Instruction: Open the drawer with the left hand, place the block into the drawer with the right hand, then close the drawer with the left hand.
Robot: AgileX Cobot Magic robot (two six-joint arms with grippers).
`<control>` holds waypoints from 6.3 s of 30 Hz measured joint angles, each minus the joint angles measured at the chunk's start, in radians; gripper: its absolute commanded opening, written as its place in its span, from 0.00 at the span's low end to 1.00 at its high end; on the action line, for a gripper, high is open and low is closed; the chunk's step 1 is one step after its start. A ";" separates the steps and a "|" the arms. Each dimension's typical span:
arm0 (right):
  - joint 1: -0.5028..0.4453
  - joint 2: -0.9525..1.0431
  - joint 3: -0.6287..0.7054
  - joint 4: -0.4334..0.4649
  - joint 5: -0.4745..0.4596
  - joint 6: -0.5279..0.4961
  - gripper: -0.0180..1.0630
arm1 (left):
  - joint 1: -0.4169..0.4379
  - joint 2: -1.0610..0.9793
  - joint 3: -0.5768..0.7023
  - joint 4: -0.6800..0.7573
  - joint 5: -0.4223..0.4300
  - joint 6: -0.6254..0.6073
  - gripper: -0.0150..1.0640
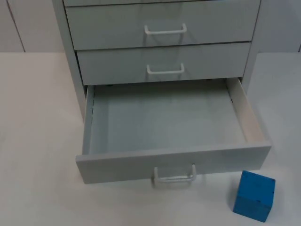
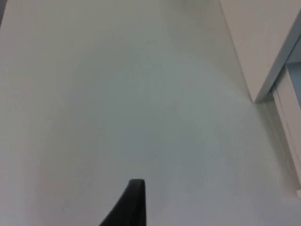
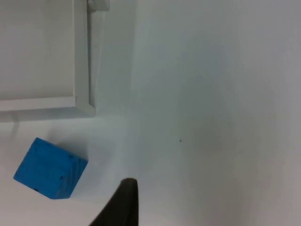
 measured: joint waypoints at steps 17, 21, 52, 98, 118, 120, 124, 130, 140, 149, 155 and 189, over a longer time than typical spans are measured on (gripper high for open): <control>0.163 0.000 0.000 0.202 0.046 -0.272 0.99 | 0.000 -0.207 0.101 -0.011 -0.002 -0.007 0.99; 0.260 0.000 0.000 0.200 0.048 -0.257 0.99 | 0.000 -0.221 0.101 -0.011 -0.002 -0.007 0.99; 0.793 0.706 0.000 -0.655 -0.309 0.472 0.93 | 0.000 -0.224 0.101 -0.011 -0.002 -0.007 0.99; 0.793 0.937 -0.017 -1.192 -0.390 0.828 0.93 | 0.000 -0.224 0.101 -0.011 -0.002 -0.007 0.99; 0.793 0.949 -0.017 -1.260 -0.372 0.917 0.91 | 0.000 -0.224 0.101 -0.015 -0.002 -0.007 0.99; 0.793 0.976 -0.017 -1.246 -0.377 0.917 0.91 | 0.000 -0.224 0.101 -0.016 -0.002 -0.007 0.99; 0.793 1.009 -0.018 -1.243 -0.372 0.940 0.81 | 0.000 -0.224 0.101 -0.016 -0.002 -0.007 0.99; 0.793 1.017 -0.021 -1.257 -0.372 0.966 0.65 | 0.000 -0.224 0.101 -0.020 -0.002 -0.007 0.99; 0.793 1.018 -0.021 -1.261 -0.372 0.968 0.17 | 0.000 -0.224 0.101 -0.020 -0.002 -0.007 0.99; 0.809 0.932 -0.020 -1.230 -0.367 0.962 0.02 | 0.000 -0.224 0.101 -0.020 -0.002 -0.007 0.99; 0.892 0.766 -0.020 -1.162 -0.328 0.928 0.02 | 0.000 -0.224 0.101 -0.020 -0.002 -0.007 0.99; 0.726 0.544 -0.169 -1.016 -0.230 1.277 0.02 | 0.000 -0.224 0.101 -0.022 -0.020 -0.005 0.99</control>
